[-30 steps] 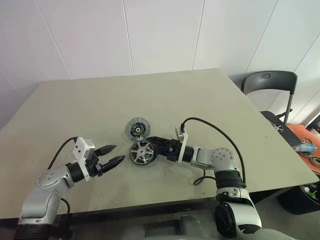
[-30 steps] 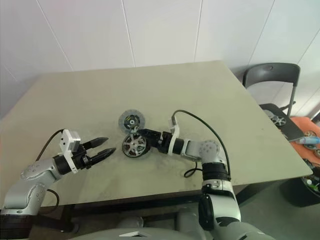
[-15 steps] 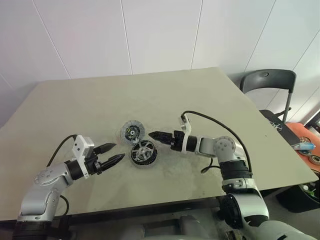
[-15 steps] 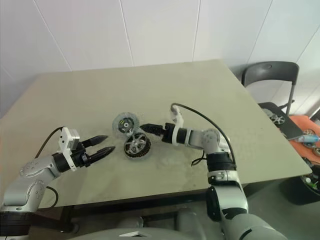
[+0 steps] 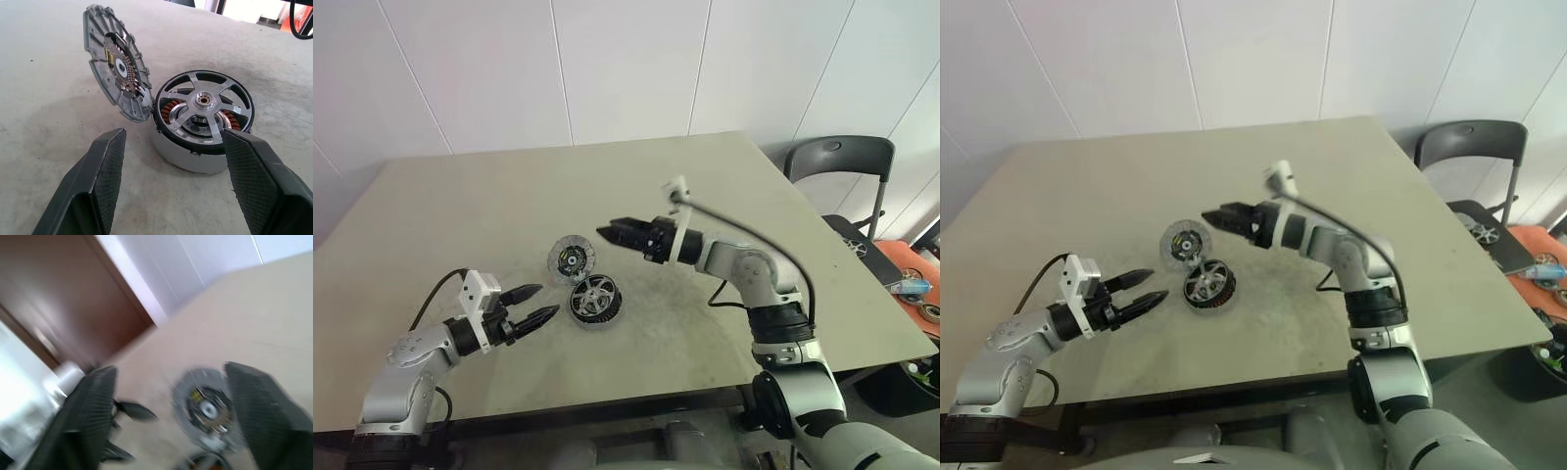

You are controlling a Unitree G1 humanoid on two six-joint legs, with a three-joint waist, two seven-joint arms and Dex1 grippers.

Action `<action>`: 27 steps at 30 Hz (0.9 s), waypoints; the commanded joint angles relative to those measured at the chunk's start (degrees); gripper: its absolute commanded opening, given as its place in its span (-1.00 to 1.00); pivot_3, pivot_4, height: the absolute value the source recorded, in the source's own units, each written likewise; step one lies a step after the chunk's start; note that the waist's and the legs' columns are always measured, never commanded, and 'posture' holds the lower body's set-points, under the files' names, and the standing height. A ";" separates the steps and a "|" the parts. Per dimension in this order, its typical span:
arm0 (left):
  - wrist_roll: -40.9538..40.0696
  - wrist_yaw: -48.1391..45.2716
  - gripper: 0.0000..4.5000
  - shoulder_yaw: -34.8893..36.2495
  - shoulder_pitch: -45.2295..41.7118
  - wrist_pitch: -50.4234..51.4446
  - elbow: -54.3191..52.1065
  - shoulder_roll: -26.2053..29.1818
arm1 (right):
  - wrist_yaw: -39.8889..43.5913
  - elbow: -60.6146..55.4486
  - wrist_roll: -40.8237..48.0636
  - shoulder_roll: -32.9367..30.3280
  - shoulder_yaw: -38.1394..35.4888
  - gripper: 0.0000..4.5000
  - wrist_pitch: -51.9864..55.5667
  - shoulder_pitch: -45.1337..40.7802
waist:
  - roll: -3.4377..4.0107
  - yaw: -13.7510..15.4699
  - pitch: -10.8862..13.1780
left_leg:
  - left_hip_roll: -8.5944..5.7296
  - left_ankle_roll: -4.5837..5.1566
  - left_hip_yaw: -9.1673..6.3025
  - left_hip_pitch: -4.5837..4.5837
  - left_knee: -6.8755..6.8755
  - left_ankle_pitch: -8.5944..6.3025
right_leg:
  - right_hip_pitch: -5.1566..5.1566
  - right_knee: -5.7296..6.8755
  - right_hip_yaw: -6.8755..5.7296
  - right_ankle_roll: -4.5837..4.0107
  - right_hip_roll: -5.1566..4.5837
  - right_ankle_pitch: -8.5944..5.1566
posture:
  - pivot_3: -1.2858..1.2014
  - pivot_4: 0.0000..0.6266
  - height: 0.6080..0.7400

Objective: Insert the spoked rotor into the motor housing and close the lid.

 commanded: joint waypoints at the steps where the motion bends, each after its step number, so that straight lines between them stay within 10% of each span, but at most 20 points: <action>1: 0.52 -0.18 0.47 0.16 -2.55 -1.13 1.12 0.47 | 2.59 -1.82 -6.44 -0.63 8.64 -0.06 -5.42 -0.11 | 0.00 0.01 0.00 | 0.00 0.00 0.00 0.01 0.00 0.00 | 0.00 0.01 0.00 0.00 0.00 0.00 | 0.03 -1.00 1.00; 5: 1.01 -1.10 0.47 0.47 -4.90 -1.76 4.94 1.03 | 4.44 0.91 -11.49 -0.60 14.00 -0.68 -9.23 -0.83 | -0.02 0.08 0.00 | 0.00 0.00 -0.02 -0.02 0.01 0.00 | -0.03 0.02 -0.01 0.01 0.00 0.01 | 0.03 -1.00 1.00; 27: 5.34 2.55 0.47 -4.87 -10.66 -2.38 7.73 -3.93 | 10.77 9.95 -24.21 -4.86 17.27 -0.68 -18.19 -4.09 | -0.11 0.27 -0.05 | -0.04 -0.01 -0.09 0.05 0.00 0.00 | 0.04 0.04 -0.03 0.00 -0.05 0.03 | 0.03 -1.00 1.00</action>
